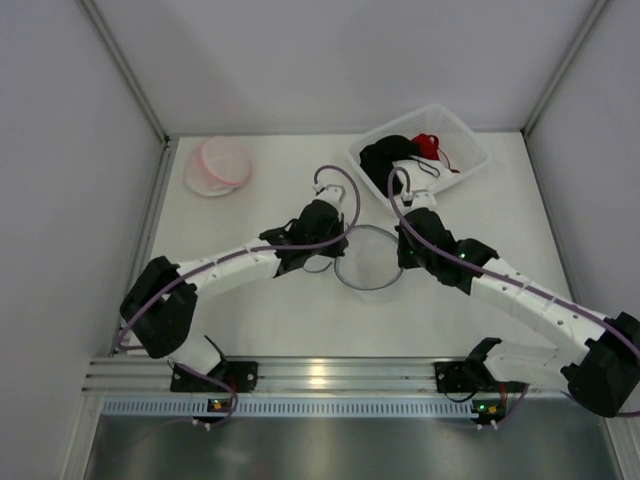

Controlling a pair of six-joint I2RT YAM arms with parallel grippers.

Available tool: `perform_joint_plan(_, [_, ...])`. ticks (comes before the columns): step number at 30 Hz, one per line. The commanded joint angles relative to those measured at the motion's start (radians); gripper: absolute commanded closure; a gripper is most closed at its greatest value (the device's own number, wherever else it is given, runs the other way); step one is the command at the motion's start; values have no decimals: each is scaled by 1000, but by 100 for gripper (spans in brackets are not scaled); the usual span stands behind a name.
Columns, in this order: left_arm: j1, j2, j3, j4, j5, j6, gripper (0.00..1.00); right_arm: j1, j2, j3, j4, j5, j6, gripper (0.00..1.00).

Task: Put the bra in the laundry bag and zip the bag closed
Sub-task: Open the laundry bag at the center of the board.

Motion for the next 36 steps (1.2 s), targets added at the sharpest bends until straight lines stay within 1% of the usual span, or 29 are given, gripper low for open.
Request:
perform_joint_plan(1, [6, -117, 116, -167, -117, 45, 100, -55, -4, 7, 105, -40, -1, 98])
perform_joint_plan(3, [6, -148, 159, -255, -137, 76, 100, -83, 37, 35, 114, -96, 27, 97])
perform_joint_plan(4, [7, -153, 179, -304, -145, 79, 100, -115, 56, 76, 114, -116, 36, 97])
perform_joint_plan(5, [9, -144, 233, -351, -149, 77, 100, -127, 97, 97, 119, -140, 47, 96])
perform_joint_plan(6, [12, -135, 268, -469, -165, 74, 100, -149, 119, 119, 122, -148, 59, 96])
perform_joint_plan(8, [15, -95, 360, -568, -186, 68, 100, -163, 180, 183, 124, -168, 61, 96])
perform_joint_plan(10, [20, -79, 405, -676, -196, 71, 100, -164, 220, 269, 95, -171, 62, 96])
perform_joint_plan(11, [23, -76, 435, -703, -194, 65, 100, -166, 250, 295, 72, -188, 61, 96])
perform_joint_plan(13, [38, -85, 454, -727, -127, 50, 100, -164, 265, 318, 64, -202, 62, 95])
perform_joint_plan(16, [67, -111, 460, -743, -96, 31, 100, -166, 268, 361, 48, -240, 76, 96])
perform_joint_plan(17, [70, -119, 439, -735, -120, 21, 100, -164, 262, 355, 77, -252, 96, 97])
perform_joint_plan(18, [75, -116, 411, -708, -148, 16, 100, -164, 258, 334, 213, -263, 99, 98])
perform_joint_plan(19, [102, -99, 402, -708, -102, 22, 100, -164, 280, 325, 237, -295, 100, 100])
perform_joint_plan(20, [122, -64, 420, -738, -75, 19, 100, -167, 304, 357, 214, -361, 91, 100])
perform_joint_plan(22, [136, -67, 407, -726, -80, -21, 100, -157, 347, 438, 164, -363, 62, 100])
perform_joint_plan(23, [138, -76, 362, -705, -105, -25, 100, -147, 378, 435, 179, -348, 35, 99])
perform_joint_plan(24, [142, -76, 350, -694, -104, -29, 100, -143, 393, 429, 192, -347, 28, 98])
perform_joint_plan(25, [155, -75, 344, -694, -108, -29, 100, -147, 410, 437, 189, -346, 24, 93])
perform_joint_plan(27, [158, -78, 334, -689, -145, -29, 100, -155, 462, 457, 156, -358, 10, 91])
perform_joint_plan(28, [161, -85, 328, -685, -143, -27, 100, -156, 481, 466, 153, -367, 2, 86])
perform_joint_plan(30, [168, -92, 318, -654, -148, -29, 100, -156, 487, 461, 171, -387, -1, 82])
perform_joint_plan(32, [176, -95, 301, -634, -150, -32, 100, -157, 487, 461, 179, -390, -7, 73])
perform_joint_plan(33, [178, -89, 299, -629, -143, -33, 100, -157, 486, 476, 179, -390, -13, 67])
perform_joint_plan(34, [182, -78, 299, -625, -142, -30, 100, -158, 482, 490, 173, -389, -21, 56])
perform_joint_plan(36, [184, -69, 296, -617, -140, -30, 100, -164, 481, 522, 138, -383, -50, 44])
